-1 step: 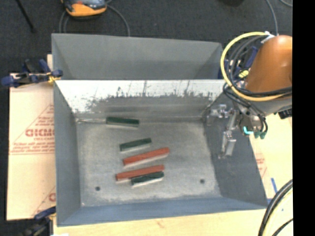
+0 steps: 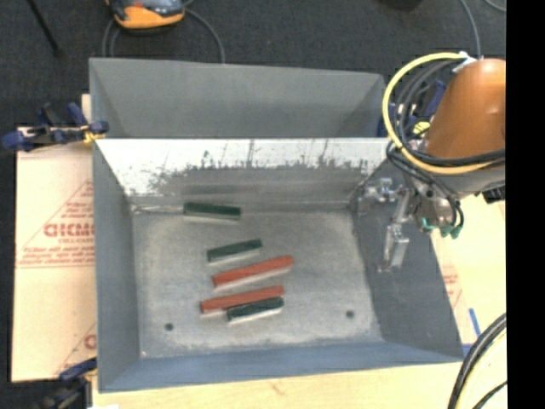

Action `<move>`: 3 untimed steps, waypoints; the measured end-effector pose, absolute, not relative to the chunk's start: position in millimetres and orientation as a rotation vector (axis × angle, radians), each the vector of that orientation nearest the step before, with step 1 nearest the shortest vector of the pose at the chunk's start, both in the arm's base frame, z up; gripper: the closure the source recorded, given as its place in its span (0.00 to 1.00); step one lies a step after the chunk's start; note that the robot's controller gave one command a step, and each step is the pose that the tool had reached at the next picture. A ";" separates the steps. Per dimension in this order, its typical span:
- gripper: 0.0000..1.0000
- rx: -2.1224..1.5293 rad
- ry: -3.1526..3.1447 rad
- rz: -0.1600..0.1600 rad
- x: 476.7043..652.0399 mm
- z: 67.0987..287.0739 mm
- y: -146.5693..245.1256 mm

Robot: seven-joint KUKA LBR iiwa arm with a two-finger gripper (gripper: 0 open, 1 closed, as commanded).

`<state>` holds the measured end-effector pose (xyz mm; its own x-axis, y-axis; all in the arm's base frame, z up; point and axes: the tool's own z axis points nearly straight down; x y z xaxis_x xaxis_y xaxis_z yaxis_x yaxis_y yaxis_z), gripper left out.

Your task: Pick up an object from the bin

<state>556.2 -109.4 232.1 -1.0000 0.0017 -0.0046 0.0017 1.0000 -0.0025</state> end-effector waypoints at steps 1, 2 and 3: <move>0.00 -0.098 3.129 -0.006 569.0 194.2 -94.6; 0.00 -0.171 3.135 -0.003 572.0 167.0 -47.5; 0.00 -0.348 3.114 -0.002 586.7 120.8 -20.1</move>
Offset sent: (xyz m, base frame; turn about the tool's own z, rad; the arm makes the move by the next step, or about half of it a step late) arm 0.0174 0.0822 -0.0731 -0.1278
